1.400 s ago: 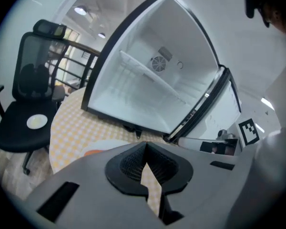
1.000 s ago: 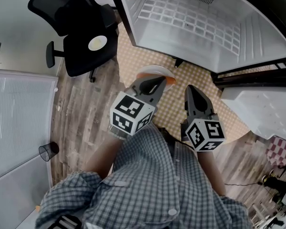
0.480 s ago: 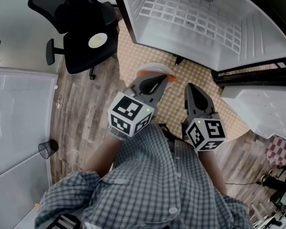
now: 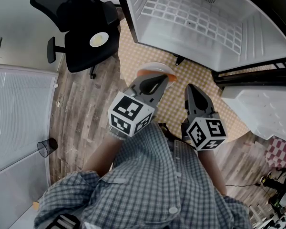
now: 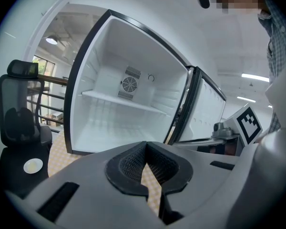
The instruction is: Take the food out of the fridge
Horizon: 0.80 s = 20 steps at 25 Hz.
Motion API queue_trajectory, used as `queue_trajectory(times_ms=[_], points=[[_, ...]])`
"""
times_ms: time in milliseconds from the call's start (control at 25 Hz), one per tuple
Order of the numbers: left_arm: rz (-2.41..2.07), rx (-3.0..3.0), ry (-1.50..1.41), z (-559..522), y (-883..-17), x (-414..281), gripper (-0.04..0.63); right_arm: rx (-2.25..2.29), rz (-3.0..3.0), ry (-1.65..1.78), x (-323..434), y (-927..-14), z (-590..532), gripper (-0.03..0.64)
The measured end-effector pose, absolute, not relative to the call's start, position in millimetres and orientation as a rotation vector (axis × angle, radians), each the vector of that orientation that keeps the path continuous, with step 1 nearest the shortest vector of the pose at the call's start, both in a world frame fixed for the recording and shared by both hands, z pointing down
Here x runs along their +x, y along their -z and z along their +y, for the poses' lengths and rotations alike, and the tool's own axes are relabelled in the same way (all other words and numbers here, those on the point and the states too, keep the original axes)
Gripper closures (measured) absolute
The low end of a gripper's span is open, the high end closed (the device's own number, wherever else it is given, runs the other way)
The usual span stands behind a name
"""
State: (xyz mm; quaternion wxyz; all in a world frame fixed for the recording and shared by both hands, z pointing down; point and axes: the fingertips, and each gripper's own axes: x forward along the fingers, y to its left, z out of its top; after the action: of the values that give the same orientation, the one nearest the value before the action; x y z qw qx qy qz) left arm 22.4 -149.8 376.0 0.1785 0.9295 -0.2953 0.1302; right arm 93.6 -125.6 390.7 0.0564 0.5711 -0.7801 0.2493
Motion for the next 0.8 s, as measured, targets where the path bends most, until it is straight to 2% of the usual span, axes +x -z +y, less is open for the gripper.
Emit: queue_trajectory(times_ms=[800], points=[[-0.857, 2.587, -0.359, -150.8, -379.3, 16.5, 0.589, 1.706, -2.372, -0.815, 92.0, -397.6, -123.4, 0.607]])
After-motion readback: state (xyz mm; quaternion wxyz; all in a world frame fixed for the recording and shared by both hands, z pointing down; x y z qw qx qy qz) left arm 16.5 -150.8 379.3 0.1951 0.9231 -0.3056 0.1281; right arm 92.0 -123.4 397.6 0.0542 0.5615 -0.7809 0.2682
